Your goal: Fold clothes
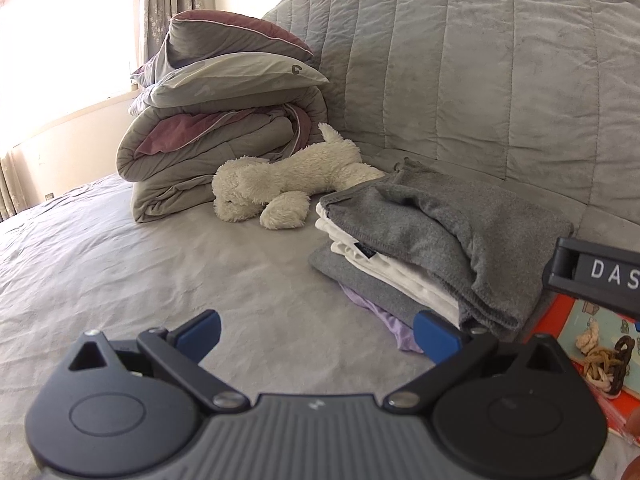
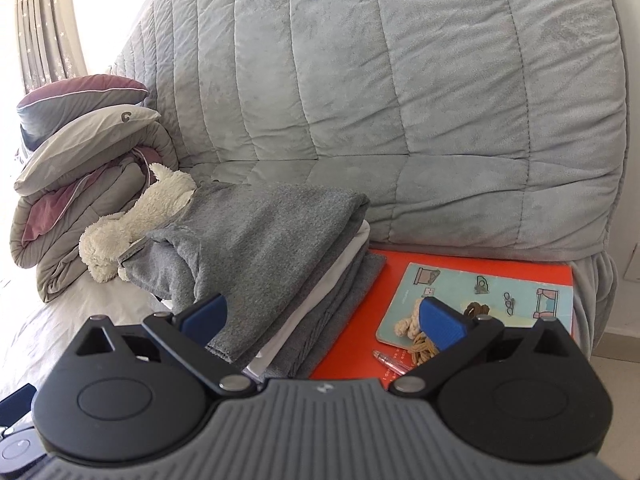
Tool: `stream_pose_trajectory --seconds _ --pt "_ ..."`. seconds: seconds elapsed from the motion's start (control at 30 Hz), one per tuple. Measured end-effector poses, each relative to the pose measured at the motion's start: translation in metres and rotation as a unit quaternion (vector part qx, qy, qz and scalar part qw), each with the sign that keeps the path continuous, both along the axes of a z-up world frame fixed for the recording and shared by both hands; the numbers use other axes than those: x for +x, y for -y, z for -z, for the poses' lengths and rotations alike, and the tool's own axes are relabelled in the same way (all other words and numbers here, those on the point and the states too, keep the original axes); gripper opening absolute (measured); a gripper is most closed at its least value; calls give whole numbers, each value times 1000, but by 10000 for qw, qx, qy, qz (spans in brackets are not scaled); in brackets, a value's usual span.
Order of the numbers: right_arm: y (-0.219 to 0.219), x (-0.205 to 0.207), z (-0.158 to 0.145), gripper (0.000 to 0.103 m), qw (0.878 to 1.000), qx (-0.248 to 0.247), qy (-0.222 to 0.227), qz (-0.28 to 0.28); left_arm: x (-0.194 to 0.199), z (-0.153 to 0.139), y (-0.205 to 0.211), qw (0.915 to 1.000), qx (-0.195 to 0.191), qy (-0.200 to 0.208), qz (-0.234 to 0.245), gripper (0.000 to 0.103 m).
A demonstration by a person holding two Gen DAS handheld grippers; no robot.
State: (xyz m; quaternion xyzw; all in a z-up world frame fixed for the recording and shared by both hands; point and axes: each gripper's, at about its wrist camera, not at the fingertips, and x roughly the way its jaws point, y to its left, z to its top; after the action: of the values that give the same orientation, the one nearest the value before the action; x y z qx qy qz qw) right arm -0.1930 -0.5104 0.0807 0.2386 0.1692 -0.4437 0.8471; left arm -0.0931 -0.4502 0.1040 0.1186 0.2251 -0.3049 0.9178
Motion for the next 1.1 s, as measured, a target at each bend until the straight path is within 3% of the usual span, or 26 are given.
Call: stream_pose_trajectory --seconds 1.1 --pt "1 5 3 103 9995 63 -289 53 -3 6 5 9996 148 -217 77 102"
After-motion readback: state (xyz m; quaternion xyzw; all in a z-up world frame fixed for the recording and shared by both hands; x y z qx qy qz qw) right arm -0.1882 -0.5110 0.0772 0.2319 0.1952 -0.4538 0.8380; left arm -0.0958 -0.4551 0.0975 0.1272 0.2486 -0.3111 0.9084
